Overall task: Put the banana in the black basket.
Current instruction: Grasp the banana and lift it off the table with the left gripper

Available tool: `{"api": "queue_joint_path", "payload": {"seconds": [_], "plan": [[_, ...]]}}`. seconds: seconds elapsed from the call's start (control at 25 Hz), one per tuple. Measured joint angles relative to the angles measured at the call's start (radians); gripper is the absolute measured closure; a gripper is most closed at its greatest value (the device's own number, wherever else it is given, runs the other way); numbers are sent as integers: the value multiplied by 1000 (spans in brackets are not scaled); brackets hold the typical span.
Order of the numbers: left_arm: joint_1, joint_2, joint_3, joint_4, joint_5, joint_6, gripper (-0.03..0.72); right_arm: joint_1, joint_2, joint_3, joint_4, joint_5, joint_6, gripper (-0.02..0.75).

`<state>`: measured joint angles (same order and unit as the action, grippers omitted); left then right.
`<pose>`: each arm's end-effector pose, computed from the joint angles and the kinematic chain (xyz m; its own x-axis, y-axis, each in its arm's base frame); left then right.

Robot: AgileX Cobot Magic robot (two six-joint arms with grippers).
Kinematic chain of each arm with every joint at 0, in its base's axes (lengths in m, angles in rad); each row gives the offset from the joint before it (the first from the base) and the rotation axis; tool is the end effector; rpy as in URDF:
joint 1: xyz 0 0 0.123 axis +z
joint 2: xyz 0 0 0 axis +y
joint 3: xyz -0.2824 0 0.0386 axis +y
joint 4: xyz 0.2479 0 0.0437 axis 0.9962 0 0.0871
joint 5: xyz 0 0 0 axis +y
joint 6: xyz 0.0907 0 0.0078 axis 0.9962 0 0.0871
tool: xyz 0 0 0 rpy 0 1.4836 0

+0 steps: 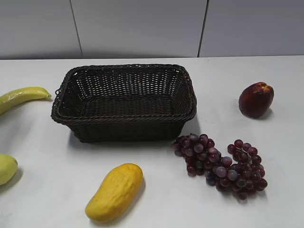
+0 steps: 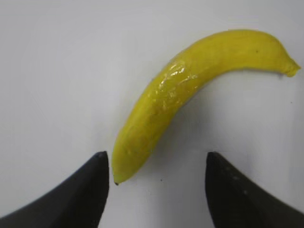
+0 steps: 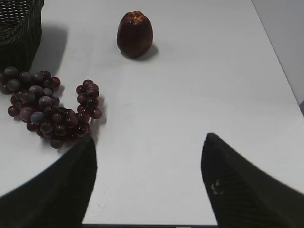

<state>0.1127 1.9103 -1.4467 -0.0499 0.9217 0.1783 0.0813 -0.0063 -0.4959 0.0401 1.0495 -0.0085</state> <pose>0.3940 0.0410 0.2170 -0.9613 0.0396 -0.2726 0.0406 0.9992 0.0020 -0.0051 0.0028 0.2770 -0.4435 -0.0246 -0.8959 -0.1071 0.9939 0.0257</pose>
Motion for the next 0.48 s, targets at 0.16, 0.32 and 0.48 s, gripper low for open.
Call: {"api": "queue_joint_path", "payload": {"seconds": [0.16, 0.32, 0.48], "plan": [[4, 56, -8, -18, -39, 57, 0, 0, 0, 0, 0, 0, 0, 187], [4, 104, -24, -11, -76, 68, -20, 0, 0, 0, 0, 0, 0, 187], [4, 151, -47, 17, -107, 79, -24, 0, 0, 0, 0, 0, 0, 187]]}}
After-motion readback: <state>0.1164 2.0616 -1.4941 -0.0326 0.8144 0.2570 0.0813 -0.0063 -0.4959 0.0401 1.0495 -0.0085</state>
